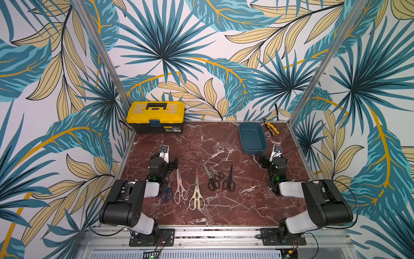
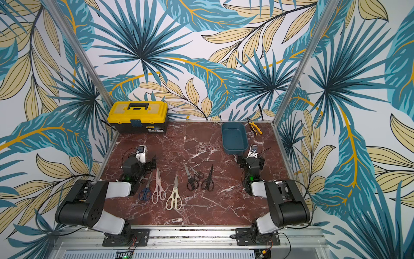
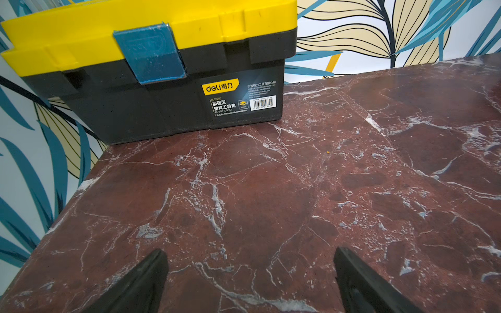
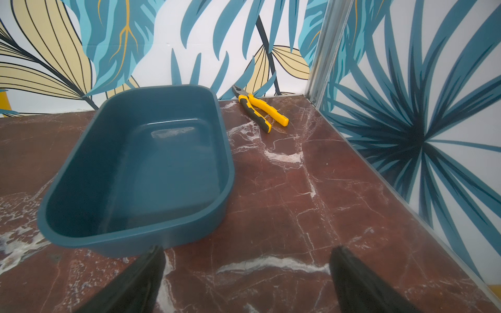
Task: Put the scissors into the storage box
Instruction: Move the storage box to the center of the board.
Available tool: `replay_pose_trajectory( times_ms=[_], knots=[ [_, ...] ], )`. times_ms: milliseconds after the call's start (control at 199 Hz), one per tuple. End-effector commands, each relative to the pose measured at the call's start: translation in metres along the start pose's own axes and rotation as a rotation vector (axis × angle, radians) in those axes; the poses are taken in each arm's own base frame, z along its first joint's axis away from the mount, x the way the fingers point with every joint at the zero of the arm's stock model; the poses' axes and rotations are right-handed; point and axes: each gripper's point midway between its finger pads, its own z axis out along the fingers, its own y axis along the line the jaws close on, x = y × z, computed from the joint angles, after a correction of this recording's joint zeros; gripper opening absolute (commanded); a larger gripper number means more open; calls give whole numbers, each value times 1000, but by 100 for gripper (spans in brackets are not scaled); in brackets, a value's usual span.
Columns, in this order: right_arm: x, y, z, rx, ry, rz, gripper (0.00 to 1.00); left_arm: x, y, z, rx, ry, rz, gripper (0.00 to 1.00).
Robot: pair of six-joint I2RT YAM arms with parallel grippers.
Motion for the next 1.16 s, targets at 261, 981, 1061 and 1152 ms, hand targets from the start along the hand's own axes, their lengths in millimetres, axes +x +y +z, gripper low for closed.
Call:
replay_pose_trajectory(
  times_ms=[261, 981, 1061, 1152],
  knots=[
    [-65, 29, 6, -96, 365, -6, 95, -76, -14, -46, -30, 111, -239, 91],
    [5, 147, 58, -239, 965, -233, 84, -72, -130, -143, 186, 238, -241, 84],
    [14, 149, 63, -223, 977, -243, 81, -71, -131, -141, 184, 247, -236, 84],
    [22, 155, 72, -217, 977, -265, 72, -71, -134, -139, 183, 255, -231, 84]
  ],
)
